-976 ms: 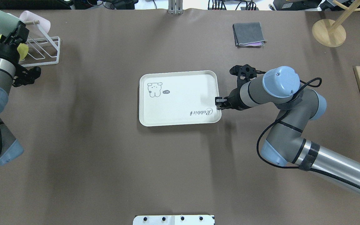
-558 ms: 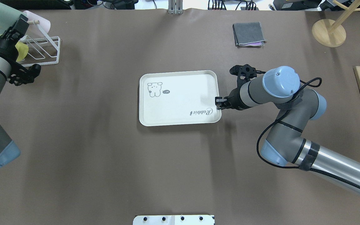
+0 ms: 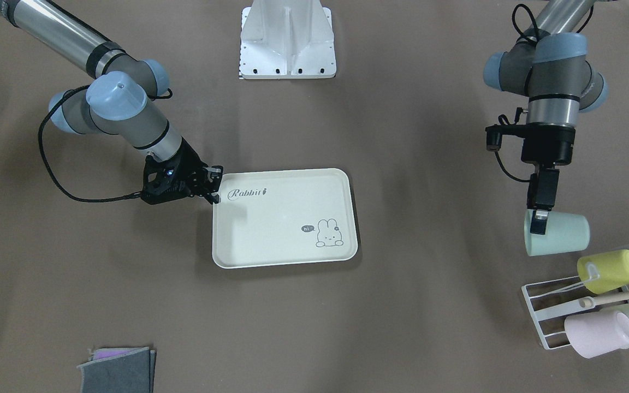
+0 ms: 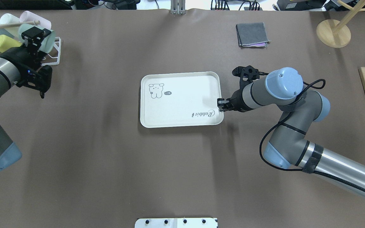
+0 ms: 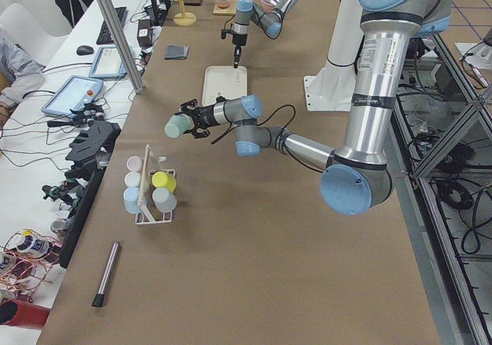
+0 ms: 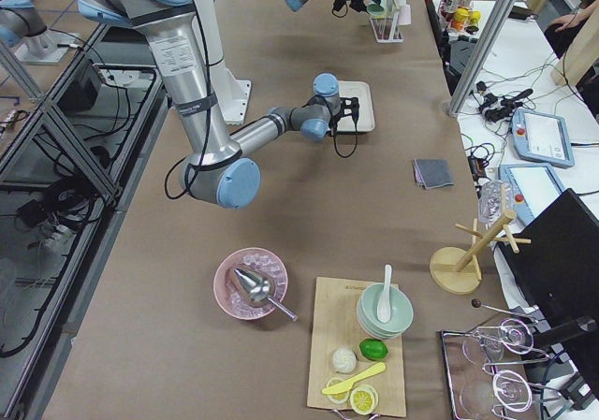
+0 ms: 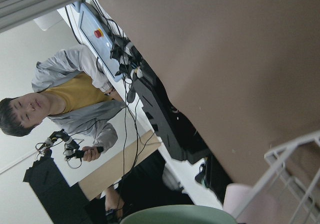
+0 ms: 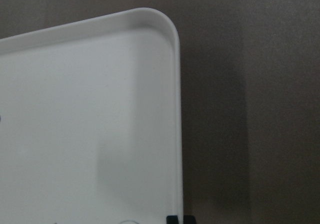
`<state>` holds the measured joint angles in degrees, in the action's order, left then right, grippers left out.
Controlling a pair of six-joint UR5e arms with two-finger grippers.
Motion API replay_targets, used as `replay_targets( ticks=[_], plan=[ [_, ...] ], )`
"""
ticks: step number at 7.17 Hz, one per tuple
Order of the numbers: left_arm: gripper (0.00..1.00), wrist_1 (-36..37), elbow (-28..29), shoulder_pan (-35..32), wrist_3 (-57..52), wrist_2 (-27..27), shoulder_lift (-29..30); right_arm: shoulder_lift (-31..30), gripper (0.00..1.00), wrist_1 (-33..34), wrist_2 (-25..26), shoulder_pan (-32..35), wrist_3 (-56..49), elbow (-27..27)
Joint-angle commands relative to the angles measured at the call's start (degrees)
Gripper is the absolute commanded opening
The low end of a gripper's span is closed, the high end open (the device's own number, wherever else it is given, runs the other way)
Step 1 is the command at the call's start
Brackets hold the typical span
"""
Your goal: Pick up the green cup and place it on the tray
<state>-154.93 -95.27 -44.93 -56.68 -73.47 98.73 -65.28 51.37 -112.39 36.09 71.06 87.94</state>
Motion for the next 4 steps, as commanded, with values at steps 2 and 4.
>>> replay_targets(
  ticks=[2, 4],
  plan=[
    [0.76, 0.0, -1.1, 1.1, 28.0, -7.4, 7.5, 0.2, 1.00, -0.2, 1.1, -0.6, 0.0, -0.2],
    [0.76, 0.0, 3.7, 9.2, 40.4, -6.9, 14.6, -0.1, 1.00, 0.0, 0.3, 1.2, -0.6, 0.6]
  ],
)
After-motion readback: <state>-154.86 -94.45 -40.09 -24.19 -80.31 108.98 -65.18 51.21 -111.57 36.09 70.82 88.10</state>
